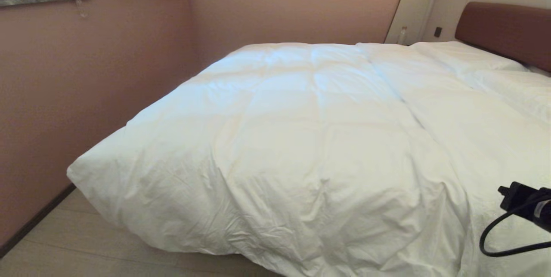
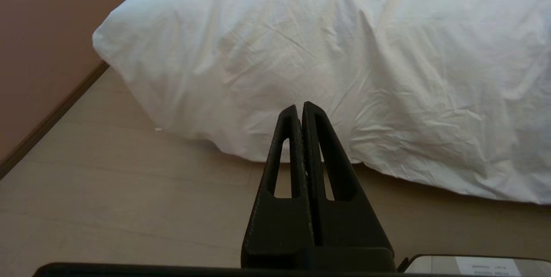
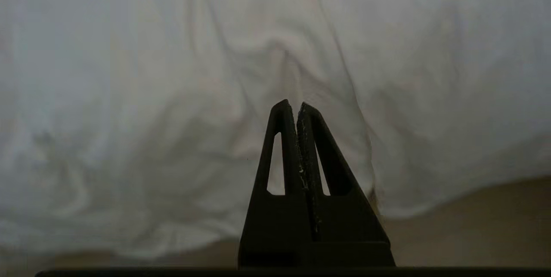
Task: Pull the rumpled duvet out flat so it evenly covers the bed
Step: Flatten the corners of the folded blanket
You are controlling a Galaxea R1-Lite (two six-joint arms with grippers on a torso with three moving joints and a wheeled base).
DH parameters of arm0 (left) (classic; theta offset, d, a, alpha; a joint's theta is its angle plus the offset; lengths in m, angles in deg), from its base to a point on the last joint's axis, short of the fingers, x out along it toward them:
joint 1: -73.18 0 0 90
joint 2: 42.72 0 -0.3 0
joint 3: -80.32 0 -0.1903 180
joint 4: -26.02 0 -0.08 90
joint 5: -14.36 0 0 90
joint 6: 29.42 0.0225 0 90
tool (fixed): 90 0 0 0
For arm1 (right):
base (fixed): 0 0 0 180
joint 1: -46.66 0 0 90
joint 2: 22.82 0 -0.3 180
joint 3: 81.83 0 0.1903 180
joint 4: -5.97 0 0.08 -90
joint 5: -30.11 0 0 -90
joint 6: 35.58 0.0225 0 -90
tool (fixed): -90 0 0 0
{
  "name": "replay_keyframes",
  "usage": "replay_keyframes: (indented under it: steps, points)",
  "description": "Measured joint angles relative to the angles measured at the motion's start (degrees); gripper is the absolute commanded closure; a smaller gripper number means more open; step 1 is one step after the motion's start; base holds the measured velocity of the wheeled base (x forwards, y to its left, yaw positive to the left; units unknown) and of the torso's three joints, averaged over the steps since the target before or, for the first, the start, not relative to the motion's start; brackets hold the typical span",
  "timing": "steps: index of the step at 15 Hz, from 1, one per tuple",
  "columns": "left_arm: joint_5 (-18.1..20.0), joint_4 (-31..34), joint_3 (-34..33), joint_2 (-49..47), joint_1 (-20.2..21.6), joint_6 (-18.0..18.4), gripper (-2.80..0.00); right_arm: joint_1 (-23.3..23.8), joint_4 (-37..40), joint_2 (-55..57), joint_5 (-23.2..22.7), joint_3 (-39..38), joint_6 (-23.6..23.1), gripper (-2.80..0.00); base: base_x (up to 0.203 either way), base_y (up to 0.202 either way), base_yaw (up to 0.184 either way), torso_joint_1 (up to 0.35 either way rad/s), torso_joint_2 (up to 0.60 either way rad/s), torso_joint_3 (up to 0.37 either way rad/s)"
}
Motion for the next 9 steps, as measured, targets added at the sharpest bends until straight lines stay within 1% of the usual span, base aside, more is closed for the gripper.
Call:
replay_keyframes:
  steps: [4, 9]
  points:
    - [0.0, 0.0, 0.04, 0.0, 0.0, -0.02, 0.0, -0.55, 1.18, 8.06, -0.19, -2.18, -3.61, 0.0, 0.0, 0.0, 0.0, 0.0, 0.0, 0.0]
    - [0.02, 0.03, 0.04, 0.0, -0.06, 0.02, 0.0, -0.6, -3.62, 23.97, 0.4, -3.1, -7.62, 0.0, 0.0, 0.0, 0.0, 0.0, 0.0, 0.0]
